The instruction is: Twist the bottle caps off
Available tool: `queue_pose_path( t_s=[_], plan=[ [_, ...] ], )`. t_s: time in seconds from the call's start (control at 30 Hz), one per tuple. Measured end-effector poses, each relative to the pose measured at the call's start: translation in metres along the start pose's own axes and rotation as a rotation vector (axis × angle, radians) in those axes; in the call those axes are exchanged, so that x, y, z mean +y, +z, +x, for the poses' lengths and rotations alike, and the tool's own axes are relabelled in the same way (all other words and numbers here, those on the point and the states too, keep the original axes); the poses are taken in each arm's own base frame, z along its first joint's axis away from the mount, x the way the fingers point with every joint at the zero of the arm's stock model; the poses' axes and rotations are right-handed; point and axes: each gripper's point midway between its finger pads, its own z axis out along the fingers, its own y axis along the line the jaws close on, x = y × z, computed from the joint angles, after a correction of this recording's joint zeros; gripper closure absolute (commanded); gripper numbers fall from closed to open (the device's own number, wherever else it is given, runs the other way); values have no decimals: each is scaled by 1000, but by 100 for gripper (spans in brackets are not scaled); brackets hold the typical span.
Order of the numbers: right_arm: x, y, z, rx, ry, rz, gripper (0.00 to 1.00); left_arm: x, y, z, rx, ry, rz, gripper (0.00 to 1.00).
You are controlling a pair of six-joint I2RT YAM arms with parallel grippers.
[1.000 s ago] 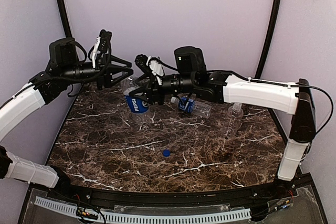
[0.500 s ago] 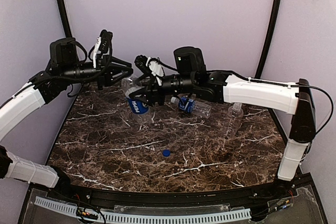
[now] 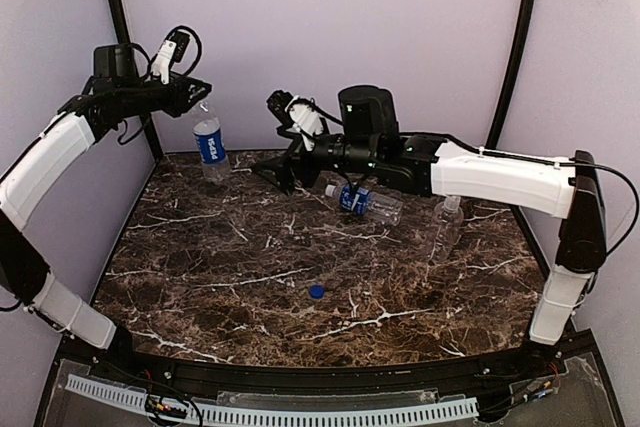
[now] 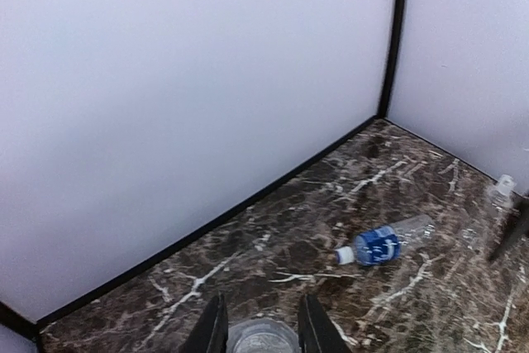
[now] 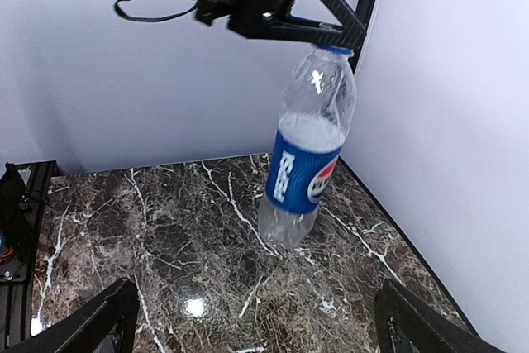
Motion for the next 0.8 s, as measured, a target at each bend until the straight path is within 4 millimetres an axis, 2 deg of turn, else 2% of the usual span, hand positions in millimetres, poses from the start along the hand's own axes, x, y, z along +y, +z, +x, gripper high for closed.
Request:
queue_pose_path(
  t_s=[0.1, 0.17, 0.27, 0.33, 0.43, 0.5, 0.6, 0.8],
  plan=[
    [-1, -6, -4, -12, -3, 10, 1, 77, 4, -10, 23, -18, -150, 99],
    [-1, -10, -7, -23, -5, 13, 1, 131, 3, -10, 46, -20, -253, 99],
    [-1, -17, -9, -32, -7, 24, 1, 201, -2, 5, 101, -7, -390, 99],
    [-3, -20, -11, -38, -7, 36, 1, 231, -4, 21, 136, -10, -441, 99],
    [-5, -23, -11, -41, -1, 51, 1, 256, -1, 51, 169, -33, -469, 99],
    [-6, -23, -8, -35, 8, 58, 1, 263, 2, 69, 180, -48, -472, 99],
    [-6, -22, -3, -24, 21, 61, 1, 266, 10, 90, 179, -81, -454, 99],
    [-6, -22, -2, -21, 29, 62, 2, 262, 21, 105, 146, -118, -414, 99]
  ],
)
